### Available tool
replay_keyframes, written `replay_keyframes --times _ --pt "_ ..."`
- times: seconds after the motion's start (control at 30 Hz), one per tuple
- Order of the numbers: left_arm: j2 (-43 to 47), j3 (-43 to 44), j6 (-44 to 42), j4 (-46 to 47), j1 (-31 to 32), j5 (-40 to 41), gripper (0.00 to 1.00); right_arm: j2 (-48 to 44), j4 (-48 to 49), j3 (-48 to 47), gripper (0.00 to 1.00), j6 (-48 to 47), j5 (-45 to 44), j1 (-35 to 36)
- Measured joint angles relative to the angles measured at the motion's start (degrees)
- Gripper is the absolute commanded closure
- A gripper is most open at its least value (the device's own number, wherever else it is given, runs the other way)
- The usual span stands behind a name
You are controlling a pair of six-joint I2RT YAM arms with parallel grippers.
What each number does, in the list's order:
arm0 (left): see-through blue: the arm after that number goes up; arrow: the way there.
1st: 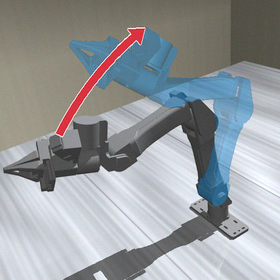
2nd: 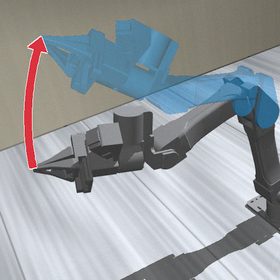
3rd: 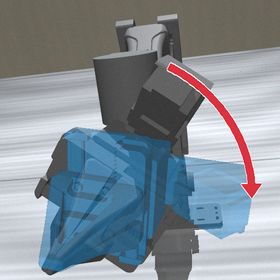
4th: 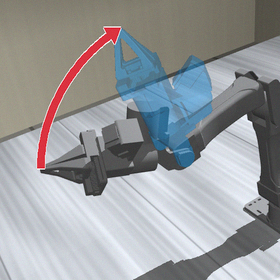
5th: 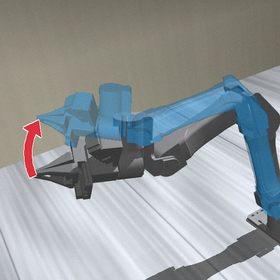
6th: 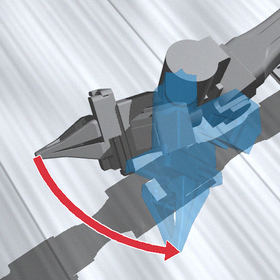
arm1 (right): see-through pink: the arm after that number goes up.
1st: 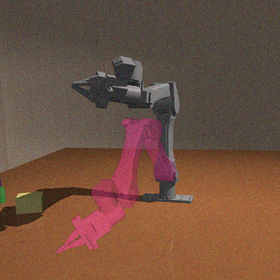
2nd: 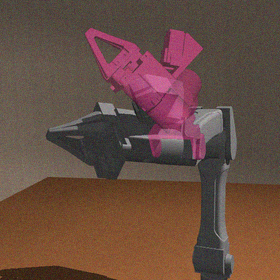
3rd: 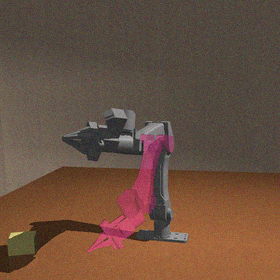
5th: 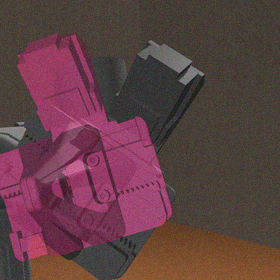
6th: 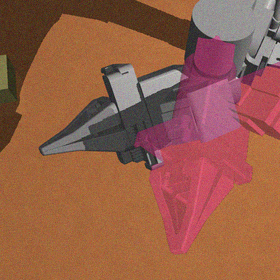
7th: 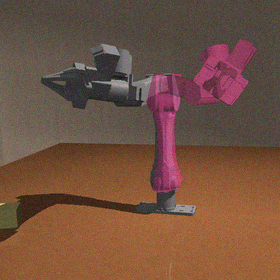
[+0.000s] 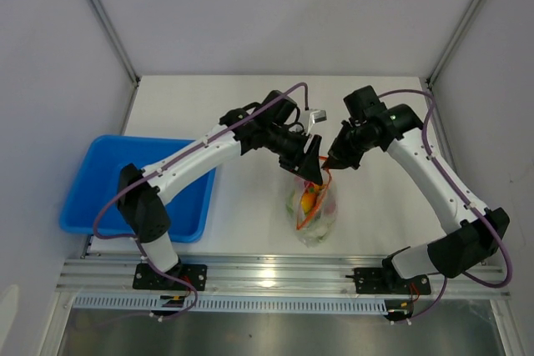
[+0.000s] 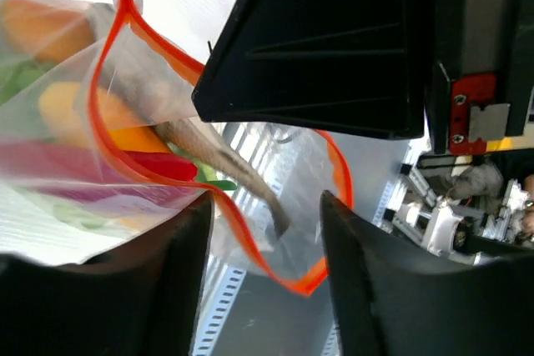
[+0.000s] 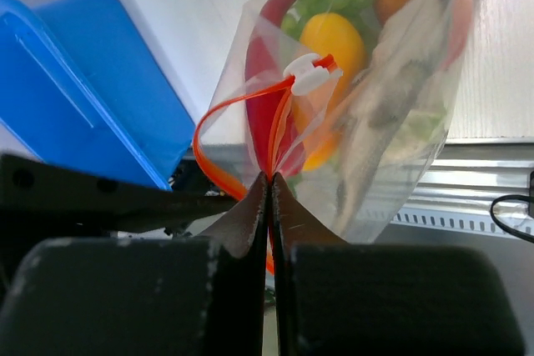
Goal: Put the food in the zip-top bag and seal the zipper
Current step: Adjust the zipper food storage bag at the center of the board.
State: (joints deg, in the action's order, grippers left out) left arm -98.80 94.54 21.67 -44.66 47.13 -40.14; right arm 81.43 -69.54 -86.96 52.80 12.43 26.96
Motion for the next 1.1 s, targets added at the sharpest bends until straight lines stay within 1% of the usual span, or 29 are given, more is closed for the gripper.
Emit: replay_keyframes --times 0.07,0.13,0.17,0.27,0.43,0.67,0.8,0.93,1.1 --pt "0.0 -0.61 1.09 1.01 0.0 -0.26 0.27 0.0 0.0 0.0 1.0 1.62 -1.27 0.79" --pt "0.17 -2.32 1.97 2.78 0.0 -0.63 0.22 0.0 0.0 0.04 1.0 2.8 -2.14 1.44" --pt "0.28 -3.21 2.49 3.43 0.0 -0.72 0.16 0.0 0.0 0.17 1.0 3.41 -2.64 1.79" --pt "0.46 -5.95 4.02 4.63 0.0 -0.61 0.09 0.0 -0.04 0.7 1.0 5.29 -3.69 2.58" --pt "2.12 -7.54 5.53 4.42 0.02 2.38 0.01 -0.02 -0.04 0.87 1.0 7.87 -4.96 3.13" --pt "9.57 -8.07 7.26 5.31 0.72 11.91 0.01 -0.11 -0.02 1.68 1.0 10.25 -6.21 3.26" --pt "13.46 -7.78 7.78 7.19 1.75 15.37 0.01 -0.11 -0.04 1.73 1.0 11.37 -6.8 3.32" --pt "12.07 -3.17 7.04 5.42 4.94 20.87 0.01 -0.11 -0.02 1.73 1.0 12.31 -6.86 3.32" --pt "9.35 1.09 6.03 0.83 11.74 32.65 0.0 -0.11 -0.02 1.73 1.0 13.44 -7.08 3.34"
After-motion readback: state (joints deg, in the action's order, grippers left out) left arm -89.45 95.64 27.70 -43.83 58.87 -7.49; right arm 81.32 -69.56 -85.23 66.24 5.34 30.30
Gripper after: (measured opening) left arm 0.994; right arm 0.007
